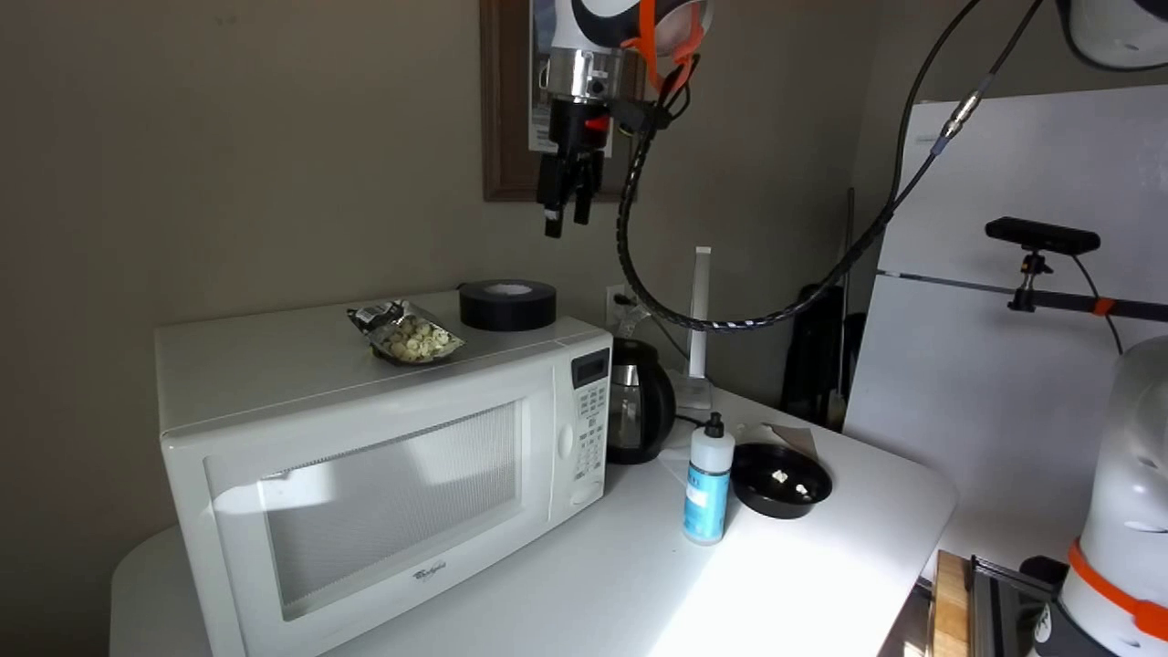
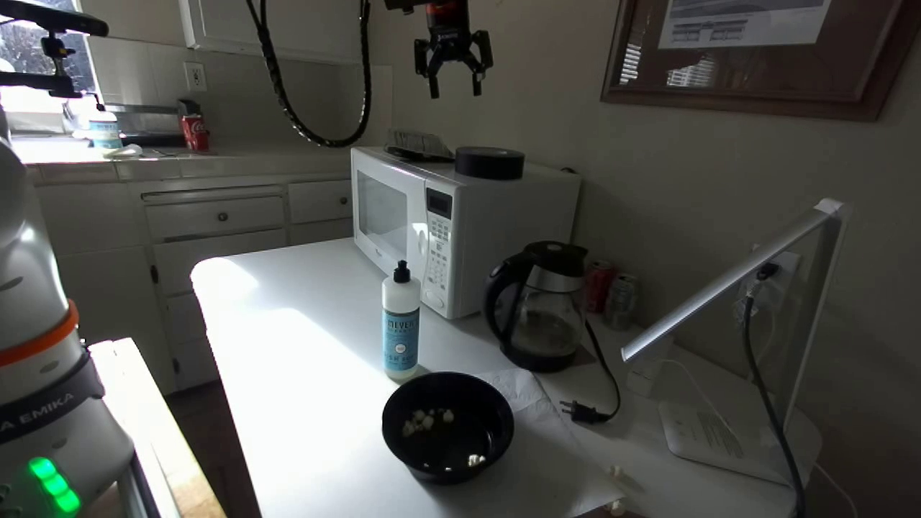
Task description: Take the tape off of the microwave
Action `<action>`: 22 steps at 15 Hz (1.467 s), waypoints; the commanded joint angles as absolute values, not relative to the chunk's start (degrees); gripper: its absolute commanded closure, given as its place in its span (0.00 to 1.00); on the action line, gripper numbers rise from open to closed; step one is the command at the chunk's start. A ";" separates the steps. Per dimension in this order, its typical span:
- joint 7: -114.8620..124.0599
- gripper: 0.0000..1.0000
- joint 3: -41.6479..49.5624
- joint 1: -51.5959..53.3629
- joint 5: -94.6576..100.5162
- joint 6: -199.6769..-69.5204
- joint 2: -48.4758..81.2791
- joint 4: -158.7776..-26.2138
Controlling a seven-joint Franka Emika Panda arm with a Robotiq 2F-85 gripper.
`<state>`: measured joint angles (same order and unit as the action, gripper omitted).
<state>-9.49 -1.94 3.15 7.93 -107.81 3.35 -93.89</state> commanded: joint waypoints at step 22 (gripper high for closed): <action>-32.35 0.00 -5.78 1.39 3.60 -111.66 24.39 -78.49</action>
<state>-30.75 -4.70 1.91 4.73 -109.18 21.89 -79.46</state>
